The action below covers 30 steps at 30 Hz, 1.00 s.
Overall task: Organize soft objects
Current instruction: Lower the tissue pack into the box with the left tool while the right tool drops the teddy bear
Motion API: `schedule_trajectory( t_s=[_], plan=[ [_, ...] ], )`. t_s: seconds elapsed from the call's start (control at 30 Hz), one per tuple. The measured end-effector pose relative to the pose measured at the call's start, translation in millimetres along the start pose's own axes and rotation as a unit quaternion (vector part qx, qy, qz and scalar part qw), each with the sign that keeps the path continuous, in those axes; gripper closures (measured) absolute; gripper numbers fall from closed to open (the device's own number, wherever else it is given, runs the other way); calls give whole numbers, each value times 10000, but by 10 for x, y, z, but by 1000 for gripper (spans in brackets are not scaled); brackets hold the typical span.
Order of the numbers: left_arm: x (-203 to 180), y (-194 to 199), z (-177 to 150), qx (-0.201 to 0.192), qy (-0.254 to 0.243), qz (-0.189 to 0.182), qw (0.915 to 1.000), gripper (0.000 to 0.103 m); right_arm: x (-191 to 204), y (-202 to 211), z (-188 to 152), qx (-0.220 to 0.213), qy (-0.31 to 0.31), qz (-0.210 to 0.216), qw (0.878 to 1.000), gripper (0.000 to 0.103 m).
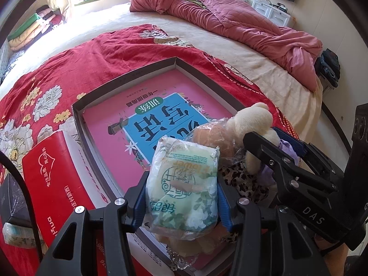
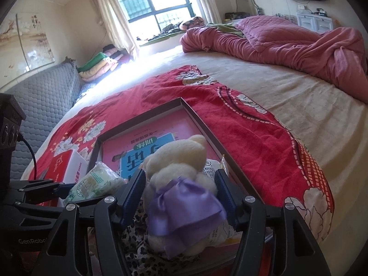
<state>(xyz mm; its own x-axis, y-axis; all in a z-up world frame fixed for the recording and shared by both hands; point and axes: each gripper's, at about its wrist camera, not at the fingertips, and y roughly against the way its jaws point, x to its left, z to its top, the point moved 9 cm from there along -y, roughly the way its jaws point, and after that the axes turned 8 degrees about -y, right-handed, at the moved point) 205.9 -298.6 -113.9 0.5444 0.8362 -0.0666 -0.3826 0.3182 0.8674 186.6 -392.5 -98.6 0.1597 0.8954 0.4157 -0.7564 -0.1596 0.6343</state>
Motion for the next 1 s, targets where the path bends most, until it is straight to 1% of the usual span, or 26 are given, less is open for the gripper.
schedule_trajectory(
  t_s=[0.17,0.2,0.23,0.37,0.5,0.63,0.77,1.0],
  plan=[
    [-14,2,-10,21,-45,45,10000,51,-34,68,23,-102,-125,80,9998,31],
    [-26,3,-12,18,-62,61,10000,51,-24,102,42,-172,-131,128,9997,27],
    [-38,3,-12,21,-83,73,9999,51,-15,140,68,-257,-124,152,9995,27],
    [-86,6,-20,48,-172,80,9998,50,-1,297,166,-572,-23,42,9983,26],
    [-124,26,-23,42,-258,96,9996,48,-48,419,237,-780,-110,-6,9969,26],
    [-164,83,-26,1,-321,67,9995,40,-99,525,294,-932,-238,15,9954,26],
    [-166,214,-6,-138,-353,100,9992,39,-100,670,347,-1101,-404,145,9930,25],
    [-36,520,-22,-362,-188,160,9990,38,69,903,410,-1308,-282,221,9908,25]
  ],
)
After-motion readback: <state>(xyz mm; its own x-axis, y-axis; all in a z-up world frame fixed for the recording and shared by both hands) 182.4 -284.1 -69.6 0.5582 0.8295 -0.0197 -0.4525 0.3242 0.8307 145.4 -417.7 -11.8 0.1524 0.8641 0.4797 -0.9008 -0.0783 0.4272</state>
